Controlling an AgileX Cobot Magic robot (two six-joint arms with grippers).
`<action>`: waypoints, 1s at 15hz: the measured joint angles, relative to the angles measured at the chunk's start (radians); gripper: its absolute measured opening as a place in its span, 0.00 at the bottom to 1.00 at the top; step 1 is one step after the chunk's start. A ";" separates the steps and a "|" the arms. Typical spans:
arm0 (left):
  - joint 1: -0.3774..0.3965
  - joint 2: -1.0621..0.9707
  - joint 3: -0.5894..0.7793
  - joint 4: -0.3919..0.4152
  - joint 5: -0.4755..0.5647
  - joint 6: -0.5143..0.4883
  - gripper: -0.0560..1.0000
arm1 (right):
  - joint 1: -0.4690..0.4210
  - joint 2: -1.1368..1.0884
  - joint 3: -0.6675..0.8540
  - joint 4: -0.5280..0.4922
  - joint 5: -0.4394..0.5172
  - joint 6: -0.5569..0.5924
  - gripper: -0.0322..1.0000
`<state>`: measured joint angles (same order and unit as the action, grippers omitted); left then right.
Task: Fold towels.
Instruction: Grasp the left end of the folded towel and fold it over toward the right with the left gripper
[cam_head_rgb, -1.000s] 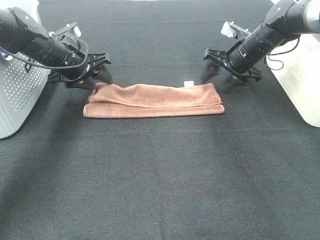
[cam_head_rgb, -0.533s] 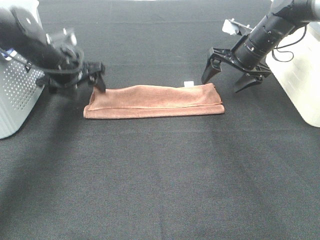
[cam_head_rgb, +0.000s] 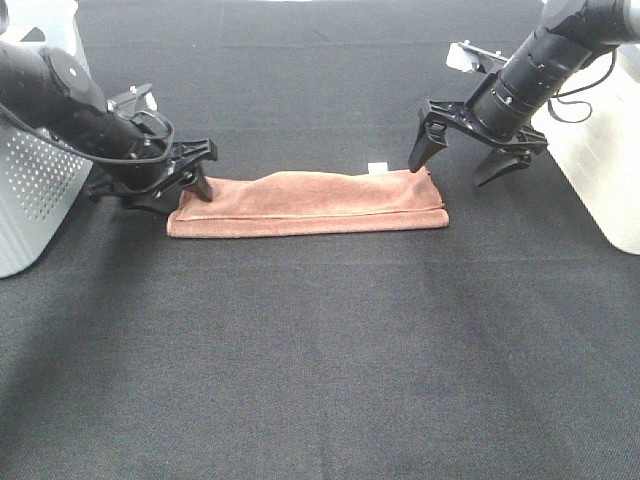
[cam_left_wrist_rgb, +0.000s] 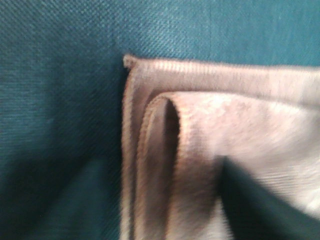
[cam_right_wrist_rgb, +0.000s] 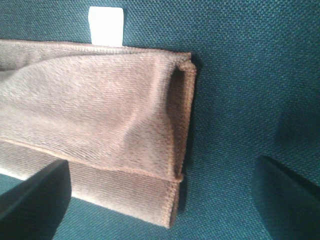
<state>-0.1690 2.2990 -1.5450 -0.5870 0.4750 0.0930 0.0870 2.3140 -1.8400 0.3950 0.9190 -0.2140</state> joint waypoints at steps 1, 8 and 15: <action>0.000 0.004 0.000 -0.020 0.000 0.009 0.38 | 0.000 0.000 0.000 -0.001 0.000 0.000 0.92; 0.019 -0.037 0.000 -0.015 0.012 0.084 0.07 | 0.000 0.000 0.000 -0.006 0.000 0.000 0.92; 0.046 -0.148 -0.139 0.175 0.240 -0.100 0.07 | 0.000 0.000 0.000 -0.009 0.014 0.001 0.92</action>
<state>-0.1230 2.1510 -1.6840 -0.4120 0.7150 -0.0070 0.0870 2.3140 -1.8400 0.3860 0.9330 -0.2130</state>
